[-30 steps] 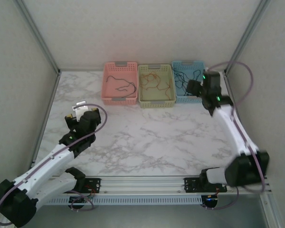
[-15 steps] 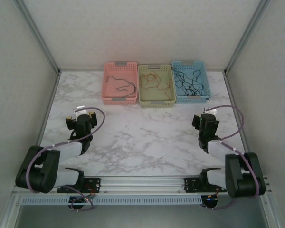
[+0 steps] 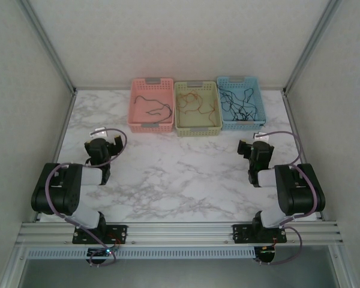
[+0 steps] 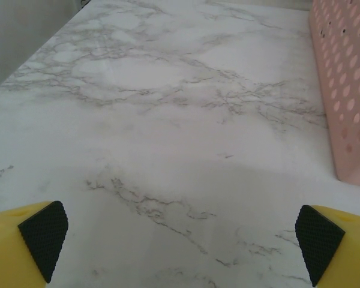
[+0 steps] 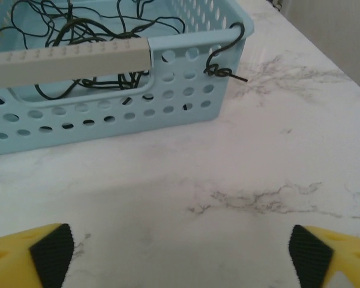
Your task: Untangle the cables
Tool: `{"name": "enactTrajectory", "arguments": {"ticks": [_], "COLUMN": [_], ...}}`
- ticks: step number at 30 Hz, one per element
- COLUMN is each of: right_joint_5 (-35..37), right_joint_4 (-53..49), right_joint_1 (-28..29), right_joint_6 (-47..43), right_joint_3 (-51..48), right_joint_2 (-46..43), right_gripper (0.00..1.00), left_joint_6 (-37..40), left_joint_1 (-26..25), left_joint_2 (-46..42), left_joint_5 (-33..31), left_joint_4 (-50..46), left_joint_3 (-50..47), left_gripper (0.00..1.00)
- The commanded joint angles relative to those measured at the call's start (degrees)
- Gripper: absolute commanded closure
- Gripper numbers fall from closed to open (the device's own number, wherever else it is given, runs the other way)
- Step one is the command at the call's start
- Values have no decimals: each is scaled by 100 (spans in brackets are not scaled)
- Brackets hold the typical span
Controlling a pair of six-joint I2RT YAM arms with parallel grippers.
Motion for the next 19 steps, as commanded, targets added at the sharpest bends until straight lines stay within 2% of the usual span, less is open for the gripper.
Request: {"name": "enactTrajectory", "arguments": {"ticks": [1,11,14,19], "right_joint_5": [-11,-20,-438,-753], "right_joint_4": [251,245,29,82], "right_joint_1": [36,39,-37,-80], "right_joint_6": [-74,-76,-128,-229], "right_joint_3": [126,128,247,212], "right_joint_2": [17,24,34,19], "right_gripper": [1,1,1,1], "left_joint_6": [-94,-93,-94,-93], "left_joint_1": [40,39,39,39], "left_joint_2": [-49,-49,-49,-50], "left_joint_5": [239,245,245,245], "left_joint_4": [101,99,101,100], "left_joint_3": [61,76,68,70], "left_gripper": [0,0,0,0]}}
